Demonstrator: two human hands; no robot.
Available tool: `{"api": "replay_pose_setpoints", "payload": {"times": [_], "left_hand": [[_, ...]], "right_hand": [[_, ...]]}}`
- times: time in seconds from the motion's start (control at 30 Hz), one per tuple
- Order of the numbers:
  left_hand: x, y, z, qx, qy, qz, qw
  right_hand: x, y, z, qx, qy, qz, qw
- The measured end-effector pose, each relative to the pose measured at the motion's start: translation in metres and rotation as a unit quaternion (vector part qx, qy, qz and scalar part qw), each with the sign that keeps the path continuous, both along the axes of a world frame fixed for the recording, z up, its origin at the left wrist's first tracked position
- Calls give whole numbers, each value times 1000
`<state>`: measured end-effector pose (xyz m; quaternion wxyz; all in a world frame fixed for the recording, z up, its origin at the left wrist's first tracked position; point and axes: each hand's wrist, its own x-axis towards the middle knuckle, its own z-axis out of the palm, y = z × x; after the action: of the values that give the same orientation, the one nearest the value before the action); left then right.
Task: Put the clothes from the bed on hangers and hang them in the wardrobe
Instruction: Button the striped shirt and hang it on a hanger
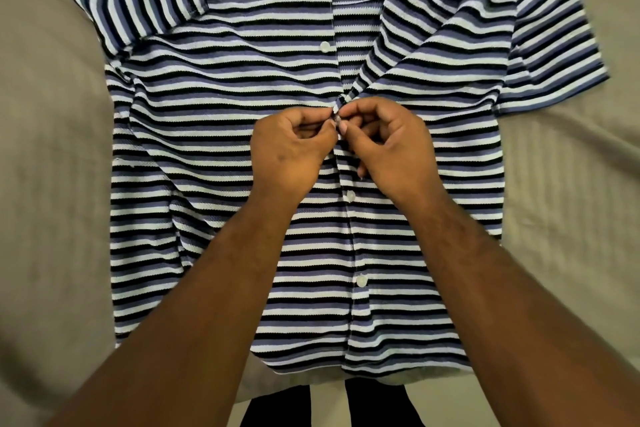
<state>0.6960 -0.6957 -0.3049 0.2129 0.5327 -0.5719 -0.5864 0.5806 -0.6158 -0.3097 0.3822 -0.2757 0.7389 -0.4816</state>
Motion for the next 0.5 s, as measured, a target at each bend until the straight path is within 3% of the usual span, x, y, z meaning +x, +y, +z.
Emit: {"api": "replay_pose_setpoints", "payload": {"times": [0.5], "left_hand": [[3,-3,-8,-5,-19,-41,999]], "right_hand": [[2,0,1,15,4,-29,999]]}}
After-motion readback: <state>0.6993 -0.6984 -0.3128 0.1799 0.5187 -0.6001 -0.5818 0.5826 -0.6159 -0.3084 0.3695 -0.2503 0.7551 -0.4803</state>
